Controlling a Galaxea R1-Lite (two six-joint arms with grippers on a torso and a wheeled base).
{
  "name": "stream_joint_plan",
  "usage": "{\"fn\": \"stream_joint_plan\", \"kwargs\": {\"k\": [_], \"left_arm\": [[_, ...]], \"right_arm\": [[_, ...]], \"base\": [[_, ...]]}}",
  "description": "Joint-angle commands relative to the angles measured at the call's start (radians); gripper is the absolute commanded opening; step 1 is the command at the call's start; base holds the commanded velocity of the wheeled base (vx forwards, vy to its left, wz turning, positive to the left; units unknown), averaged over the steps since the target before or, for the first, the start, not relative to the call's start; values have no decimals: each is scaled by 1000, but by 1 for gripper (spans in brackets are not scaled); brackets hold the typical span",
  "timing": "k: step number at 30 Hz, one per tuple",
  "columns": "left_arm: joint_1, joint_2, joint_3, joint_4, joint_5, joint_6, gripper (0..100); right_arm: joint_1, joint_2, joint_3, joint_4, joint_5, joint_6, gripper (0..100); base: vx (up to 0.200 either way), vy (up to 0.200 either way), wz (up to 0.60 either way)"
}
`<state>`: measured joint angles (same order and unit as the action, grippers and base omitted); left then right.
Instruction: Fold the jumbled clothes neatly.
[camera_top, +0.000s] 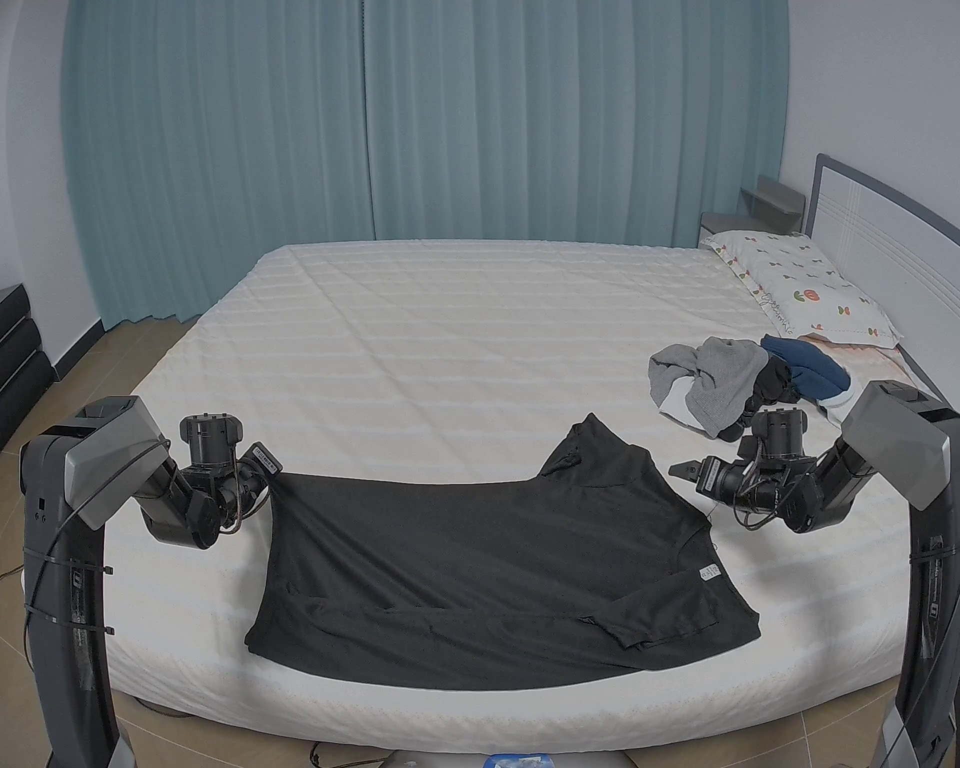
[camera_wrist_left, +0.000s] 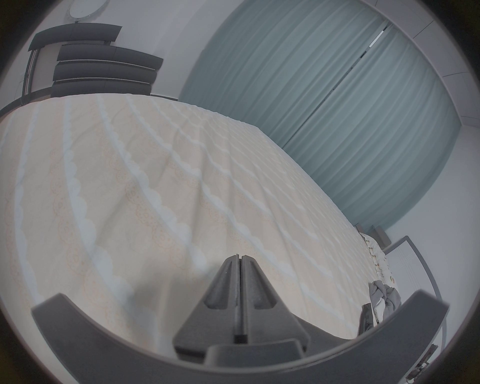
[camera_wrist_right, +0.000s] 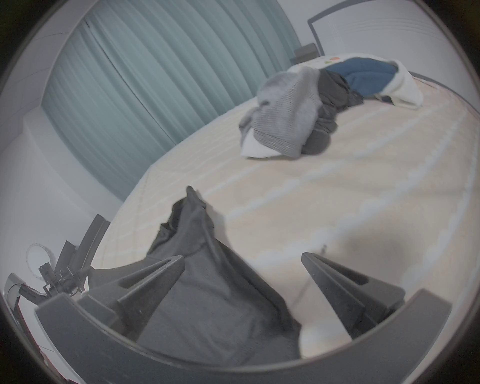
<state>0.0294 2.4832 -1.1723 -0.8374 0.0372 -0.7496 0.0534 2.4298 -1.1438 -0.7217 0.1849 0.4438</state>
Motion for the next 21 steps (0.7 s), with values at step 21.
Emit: {"fn": "stream_joint_plan", "kwargs": {"k": [21], "left_arm": [[-3, 0, 22, -3, -2, 21, 0]], "right_arm": [[117, 247, -461, 107, -84, 1, 100]], "base": [[0, 0, 0]]}}
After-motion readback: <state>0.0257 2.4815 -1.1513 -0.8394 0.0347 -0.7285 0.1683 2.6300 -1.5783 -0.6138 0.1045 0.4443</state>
